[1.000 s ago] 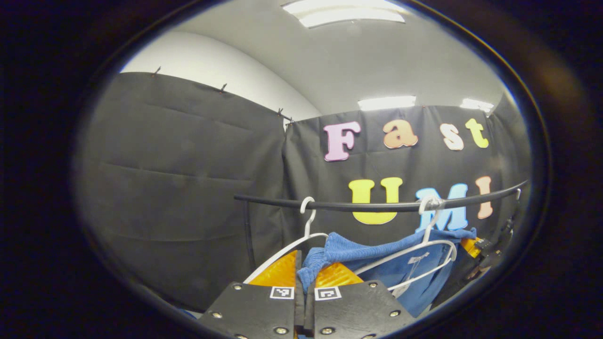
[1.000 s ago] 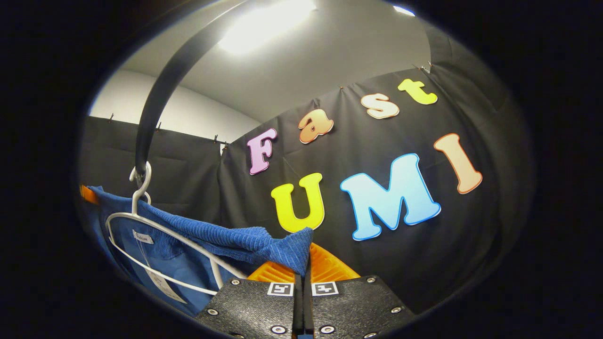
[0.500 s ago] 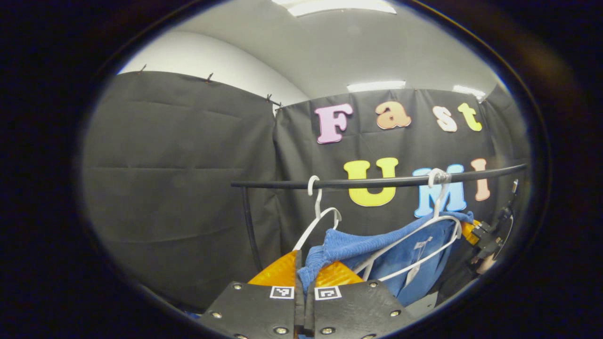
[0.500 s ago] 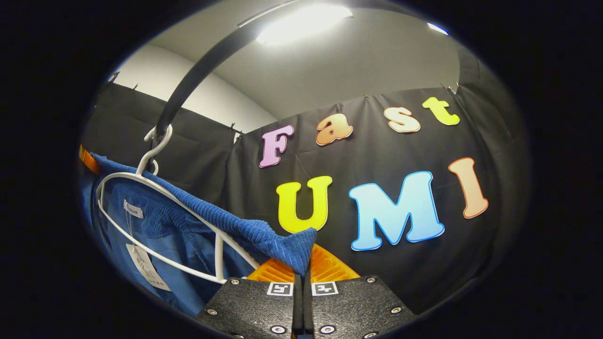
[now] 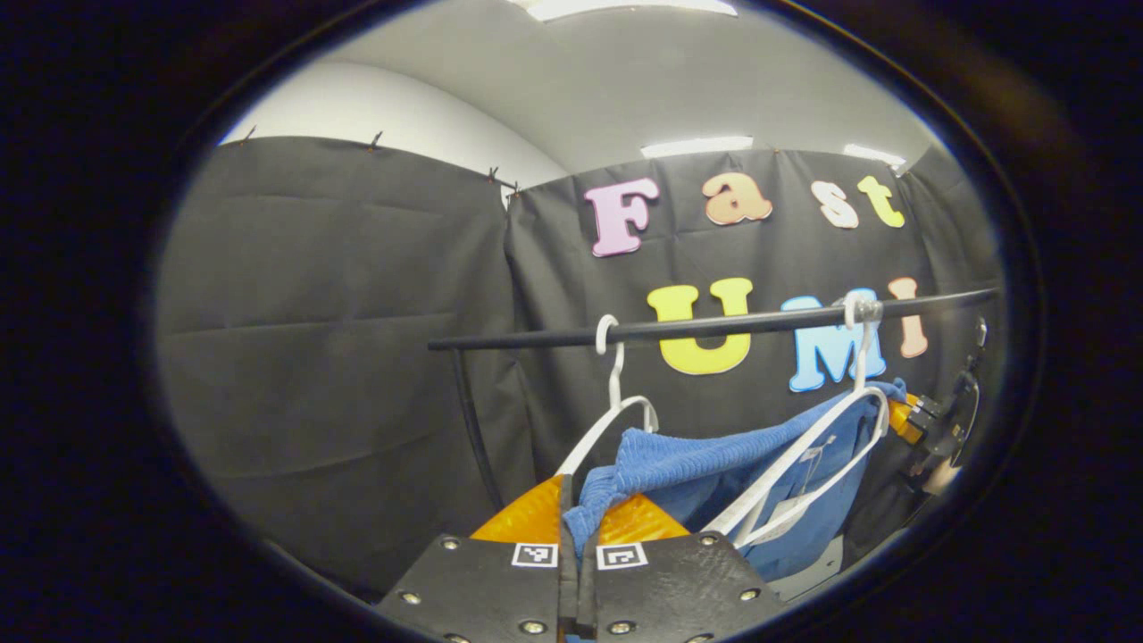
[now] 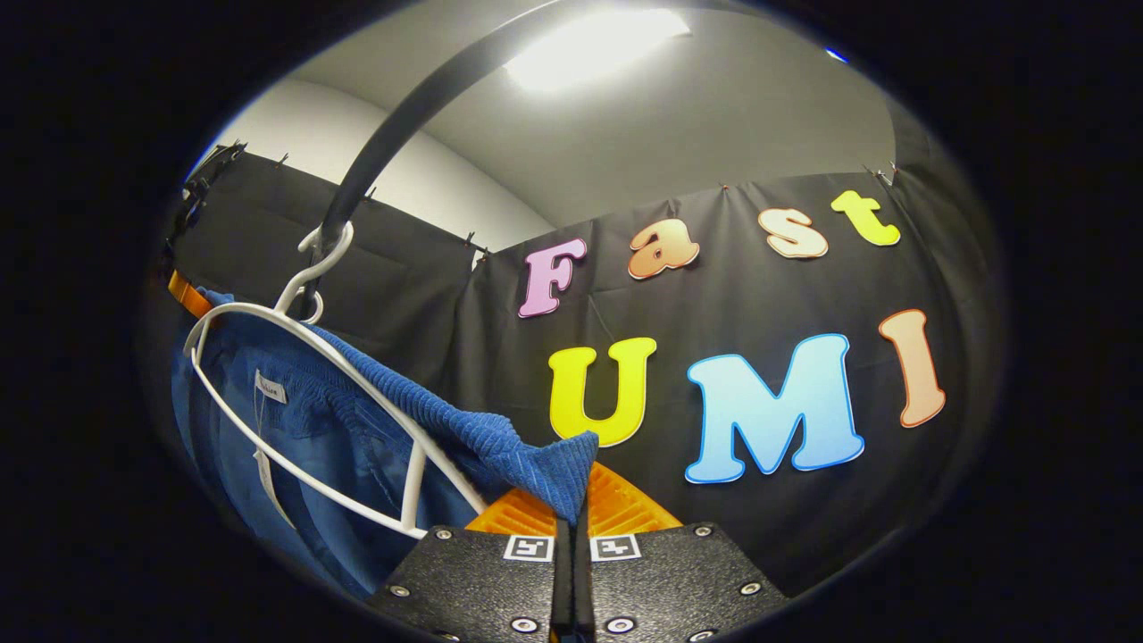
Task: Grasp the clothes on the hanger with both hands and then place them into the laundry hamper below.
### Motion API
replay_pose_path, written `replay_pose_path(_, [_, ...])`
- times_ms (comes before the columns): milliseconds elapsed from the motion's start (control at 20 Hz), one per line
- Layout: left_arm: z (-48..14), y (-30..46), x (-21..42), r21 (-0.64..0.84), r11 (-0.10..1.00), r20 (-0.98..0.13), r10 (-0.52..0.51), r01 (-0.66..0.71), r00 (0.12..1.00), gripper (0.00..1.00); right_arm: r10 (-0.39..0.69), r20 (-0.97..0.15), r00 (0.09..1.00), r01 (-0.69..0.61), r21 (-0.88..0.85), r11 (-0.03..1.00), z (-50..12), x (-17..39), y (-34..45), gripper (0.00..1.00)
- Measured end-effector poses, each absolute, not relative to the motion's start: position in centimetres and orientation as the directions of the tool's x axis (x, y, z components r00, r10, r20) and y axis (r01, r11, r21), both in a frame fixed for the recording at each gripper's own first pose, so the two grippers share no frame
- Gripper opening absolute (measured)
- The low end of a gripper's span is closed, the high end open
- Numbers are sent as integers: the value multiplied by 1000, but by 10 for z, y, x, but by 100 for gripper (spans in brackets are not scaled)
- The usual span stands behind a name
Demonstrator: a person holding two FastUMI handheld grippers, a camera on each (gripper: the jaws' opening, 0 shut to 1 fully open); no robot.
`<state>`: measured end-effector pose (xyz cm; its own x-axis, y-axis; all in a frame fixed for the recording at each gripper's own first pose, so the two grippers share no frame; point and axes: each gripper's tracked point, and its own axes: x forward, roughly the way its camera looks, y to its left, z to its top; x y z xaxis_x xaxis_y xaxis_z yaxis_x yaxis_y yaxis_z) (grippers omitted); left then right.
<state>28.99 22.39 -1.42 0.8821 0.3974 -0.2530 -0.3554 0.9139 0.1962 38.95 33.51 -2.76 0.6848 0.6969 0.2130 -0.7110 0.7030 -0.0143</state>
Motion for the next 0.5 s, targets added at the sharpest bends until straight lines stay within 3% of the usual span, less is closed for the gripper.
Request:
replay_pose_path(100, [-34, 225, 284, 150, 923, -275, 382, -354, 882, 5, 698, 212, 684, -707, -42, 706, -29, 385, 334, 1])
replay_pose_path(150, [-42, 228, 281, 128, 924, -283, 382, -360, 880, 1, 701, 211, 681, -709, -48, 703, -32, 384, 334, 1])
replay_pose_path(300, [-67, 230, 274, 61, 922, -297, 383, -383, 875, 1, 708, 204, 676, -710, -76, 700, -38, 386, 334, 1])
replay_pose_path(350, [-75, 232, 275, 41, 918, -301, 387, -394, 871, 5, 707, 199, 678, -708, -83, 702, -40, 388, 334, 1])
replay_pose_path(400, [-84, 231, 273, 22, 917, -312, 385, -399, 869, 1, 713, 185, 677, -712, -84, 698, -46, 389, 335, 1])
replay_pose_path(450, [-93, 227, 266, 6, 917, -325, 378, -398, 867, 5, 710, 164, 684, -708, -85, 701, -54, 392, 334, 1])
replay_pose_path(500, [-102, 223, 265, -2, 918, -340, 372, -396, 864, 1, 707, 144, 692, -702, -89, 706, -63, 395, 329, 1])
